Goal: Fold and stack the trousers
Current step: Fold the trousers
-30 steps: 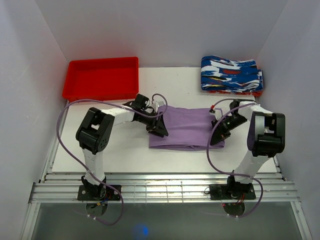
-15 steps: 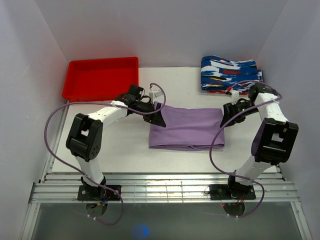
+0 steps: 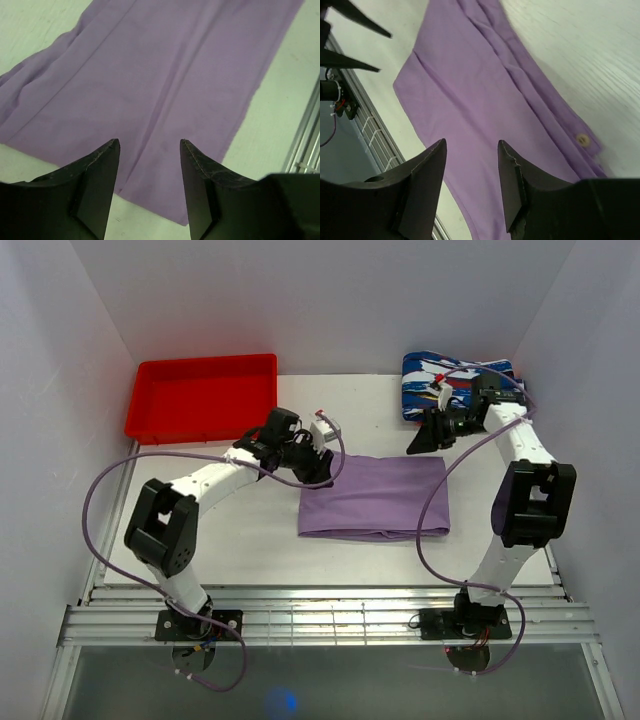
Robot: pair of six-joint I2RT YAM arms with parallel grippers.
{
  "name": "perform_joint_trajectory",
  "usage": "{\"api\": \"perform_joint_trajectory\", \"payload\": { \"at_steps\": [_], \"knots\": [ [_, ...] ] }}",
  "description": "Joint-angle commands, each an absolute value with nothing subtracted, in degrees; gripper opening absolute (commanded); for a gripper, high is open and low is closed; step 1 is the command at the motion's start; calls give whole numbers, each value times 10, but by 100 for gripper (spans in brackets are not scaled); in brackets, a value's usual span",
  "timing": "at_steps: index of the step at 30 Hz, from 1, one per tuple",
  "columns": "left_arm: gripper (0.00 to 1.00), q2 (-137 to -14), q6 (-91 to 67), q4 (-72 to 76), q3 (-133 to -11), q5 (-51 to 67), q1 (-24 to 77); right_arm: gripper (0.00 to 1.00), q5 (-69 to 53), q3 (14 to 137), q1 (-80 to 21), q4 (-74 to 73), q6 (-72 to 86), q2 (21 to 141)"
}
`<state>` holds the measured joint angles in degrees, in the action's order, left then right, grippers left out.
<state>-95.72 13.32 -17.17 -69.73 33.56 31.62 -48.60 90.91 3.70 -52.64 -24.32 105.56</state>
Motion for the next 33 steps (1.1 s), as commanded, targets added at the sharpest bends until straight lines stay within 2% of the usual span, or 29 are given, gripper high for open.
{"api": "perform_joint_trajectory", "payload": {
  "at_steps": [1, 4, 8, 13, 16, 26, 33],
  "knots": [
    [62, -990, 112, -184, -772, 322, 284, 51, -538, 866, 0, -483, -224, 1010],
    [66, -1070, 130, -252, -861, 373, 264, 54, -504, 762, -76, -425, -248, 939],
    [72, -1169, 190, -359, -1033, 460, 262, 60, -431, 661, -131, -388, -364, 861],
    [74, -1259, 209, -376, -1136, 515, 260, 70, -376, 550, -164, -326, -452, 784],
    [74, -1318, 224, -420, -1204, 549, 261, 72, -346, 518, -194, -310, -506, 752],
    [70, -1375, 218, -387, -1220, 533, 273, 73, -301, 461, -263, -258, -548, 758],
    [57, -1363, 235, -387, -1184, 566, 273, 71, -264, 438, -287, -212, -539, 786]
  ]
}}
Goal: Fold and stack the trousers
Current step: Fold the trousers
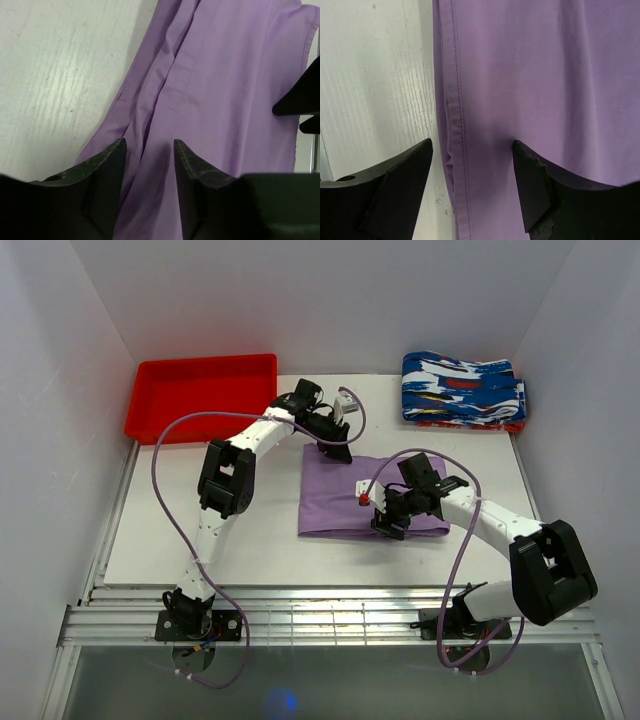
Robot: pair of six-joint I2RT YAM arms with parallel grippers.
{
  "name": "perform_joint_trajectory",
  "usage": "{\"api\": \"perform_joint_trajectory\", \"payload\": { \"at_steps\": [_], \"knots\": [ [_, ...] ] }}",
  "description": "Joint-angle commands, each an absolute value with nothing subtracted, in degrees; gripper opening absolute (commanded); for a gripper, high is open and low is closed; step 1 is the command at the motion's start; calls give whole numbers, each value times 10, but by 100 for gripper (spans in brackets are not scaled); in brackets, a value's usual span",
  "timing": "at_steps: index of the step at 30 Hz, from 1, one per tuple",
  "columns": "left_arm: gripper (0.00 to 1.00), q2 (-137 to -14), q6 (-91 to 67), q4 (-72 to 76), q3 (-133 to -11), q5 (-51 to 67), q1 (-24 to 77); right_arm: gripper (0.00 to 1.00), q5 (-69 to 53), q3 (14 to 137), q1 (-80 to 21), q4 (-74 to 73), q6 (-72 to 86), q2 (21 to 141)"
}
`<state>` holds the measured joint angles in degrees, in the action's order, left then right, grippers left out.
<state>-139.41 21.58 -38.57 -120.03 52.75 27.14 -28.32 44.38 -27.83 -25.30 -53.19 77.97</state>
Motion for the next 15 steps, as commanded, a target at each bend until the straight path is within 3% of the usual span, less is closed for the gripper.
{"api": "perform_joint_trajectory", "payload": {
  "at_steps": [1, 7, 11, 12, 13, 15],
  "knots": [
    [52, -1357, 244, -387, -1177, 572, 274, 69, -257, 439, -288, -211, -539, 791],
    [46, -1352, 251, -387, -1156, 585, 275, 55, -243, 440, -294, -214, -545, 805],
    [24, -1360, 231, -376, -1170, 576, 277, 23, -232, 437, -301, -217, -547, 809],
    [9, -1363, 222, -370, -1177, 563, 277, 9, -231, 435, -302, -219, -548, 809],
    [2, -1365, 212, -352, -1178, 554, 277, 8, -232, 432, -304, -220, -548, 806],
    [0, -1366, 176, -325, -1178, 511, 277, 8, -231, 425, -307, -222, -549, 804]
  ]
}}
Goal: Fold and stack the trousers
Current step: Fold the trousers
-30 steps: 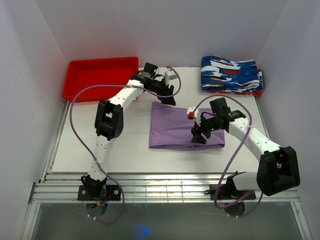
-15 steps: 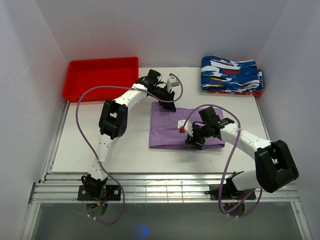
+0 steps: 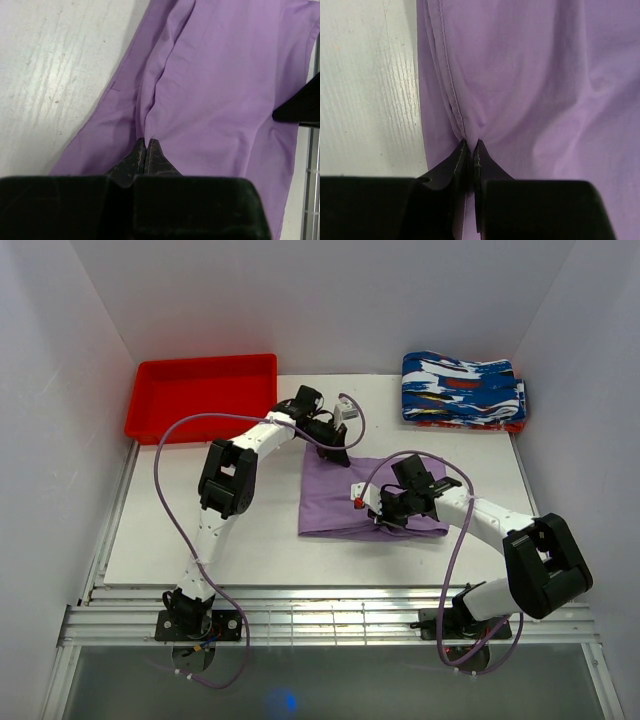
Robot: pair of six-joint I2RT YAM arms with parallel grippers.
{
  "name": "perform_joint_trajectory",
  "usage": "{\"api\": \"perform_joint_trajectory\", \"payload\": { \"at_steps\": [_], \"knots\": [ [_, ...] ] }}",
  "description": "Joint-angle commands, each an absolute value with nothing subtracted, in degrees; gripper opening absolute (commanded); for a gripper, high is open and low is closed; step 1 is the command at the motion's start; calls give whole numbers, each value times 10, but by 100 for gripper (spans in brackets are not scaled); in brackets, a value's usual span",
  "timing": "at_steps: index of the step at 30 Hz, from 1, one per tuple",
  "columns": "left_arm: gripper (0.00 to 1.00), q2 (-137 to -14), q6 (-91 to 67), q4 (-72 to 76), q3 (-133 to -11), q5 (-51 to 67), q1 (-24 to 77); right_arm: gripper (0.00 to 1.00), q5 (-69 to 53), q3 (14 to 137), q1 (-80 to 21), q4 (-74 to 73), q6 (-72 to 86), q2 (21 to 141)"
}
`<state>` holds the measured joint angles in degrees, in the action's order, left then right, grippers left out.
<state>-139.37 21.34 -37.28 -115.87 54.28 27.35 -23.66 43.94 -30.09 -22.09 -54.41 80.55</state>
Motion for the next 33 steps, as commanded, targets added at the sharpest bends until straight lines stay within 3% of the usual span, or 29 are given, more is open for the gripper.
{"api": "perform_joint_trajectory", "payload": {
  "at_steps": [1, 9, 11, 12, 14, 19, 20, 22, 24, 27, 33],
  "knots": [
    [0, -1367, 165, -302, -1179, 498, 276, 8, -231, 423, -308, -225, -551, 804],
    [0, -1393, 125, -279, -1223, 424, 273, 11, -206, 385, -319, -258, -575, 795],
    [25, -1387, 127, -281, -1220, 422, 272, 27, -193, 388, -319, -259, -558, 789],
    [35, -1380, 125, -281, -1214, 420, 272, 45, -188, 396, -319, -258, -549, 784],
    [55, -1343, 114, -271, -1182, 428, 269, 56, -185, 412, -317, -260, -523, 752],
    [70, -1225, 84, -212, -1097, 423, 247, 81, -221, 480, -295, -274, -431, 645],
    [83, -1186, 90, -208, -1088, 403, 240, 82, -225, 490, -276, -279, -416, 636],
    [97, -1150, 112, -200, -1067, 368, 240, 90, -243, 509, -240, -281, -361, 615],
    [98, -1108, 138, -199, -1055, 337, 240, 98, -268, 515, -158, -286, -327, 593],
    [98, -1057, 170, -178, -1010, 325, 240, 91, -324, 512, -52, -322, -281, 576],
    [98, -1020, 206, -183, -952, 387, 246, 94, -403, 532, 181, -429, -255, 648]
  ]
}}
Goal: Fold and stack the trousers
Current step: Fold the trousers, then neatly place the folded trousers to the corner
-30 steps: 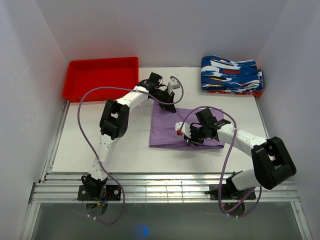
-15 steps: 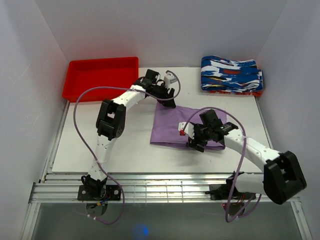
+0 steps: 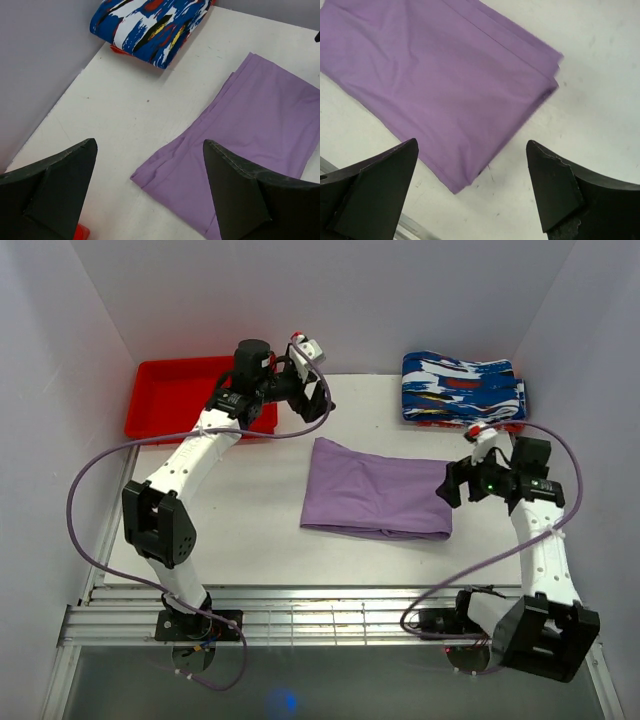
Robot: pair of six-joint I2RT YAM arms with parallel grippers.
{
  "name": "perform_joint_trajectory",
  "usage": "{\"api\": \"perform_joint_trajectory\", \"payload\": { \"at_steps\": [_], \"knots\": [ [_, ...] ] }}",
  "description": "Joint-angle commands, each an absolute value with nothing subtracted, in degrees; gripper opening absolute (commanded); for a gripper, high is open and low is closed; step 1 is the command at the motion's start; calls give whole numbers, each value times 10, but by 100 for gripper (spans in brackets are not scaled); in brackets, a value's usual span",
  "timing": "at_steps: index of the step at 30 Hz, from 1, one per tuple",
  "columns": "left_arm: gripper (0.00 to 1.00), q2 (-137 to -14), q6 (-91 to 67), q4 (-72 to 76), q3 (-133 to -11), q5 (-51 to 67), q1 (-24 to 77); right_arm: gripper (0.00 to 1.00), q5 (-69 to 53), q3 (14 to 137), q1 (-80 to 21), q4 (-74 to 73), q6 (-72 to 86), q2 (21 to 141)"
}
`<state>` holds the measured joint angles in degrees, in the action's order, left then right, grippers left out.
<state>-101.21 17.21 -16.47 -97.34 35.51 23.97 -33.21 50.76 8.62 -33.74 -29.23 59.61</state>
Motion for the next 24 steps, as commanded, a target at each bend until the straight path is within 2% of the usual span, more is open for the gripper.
{"api": "perform_joint_trajectory", "payload": {
  "at_steps": [1, 5, 6, 12, 16, 18, 21, 23, 24],
  "knots": [
    [98, -1018, 204, -181, -948, 376, 252, 94, -430, 540, 208, -447, -257, 670],
    [98, -992, 276, -157, -891, 250, 356, 93, -456, 559, 307, -516, -269, 772],
    [98, -985, 291, -140, -845, 227, 377, 93, -448, 559, 331, -512, -262, 797],
    [93, -966, 319, 18, -699, 120, 499, 94, -469, 543, 337, -478, -217, 886],
    [93, -958, 344, 105, -625, 136, 558, 96, -494, 523, 326, -456, -220, 950],
    [93, -965, 344, 135, -614, 128, 576, 100, -507, 521, 319, -449, -219, 980],
    [92, -984, 331, 151, -616, 137, 601, 100, -512, 512, 304, -425, -207, 993],
    [92, -1000, 327, 159, -620, 138, 619, 93, -515, 509, 294, -414, -198, 994],
    [92, -1005, 326, 182, -620, 132, 626, 85, -523, 505, 292, -404, -194, 997]
  ]
}}
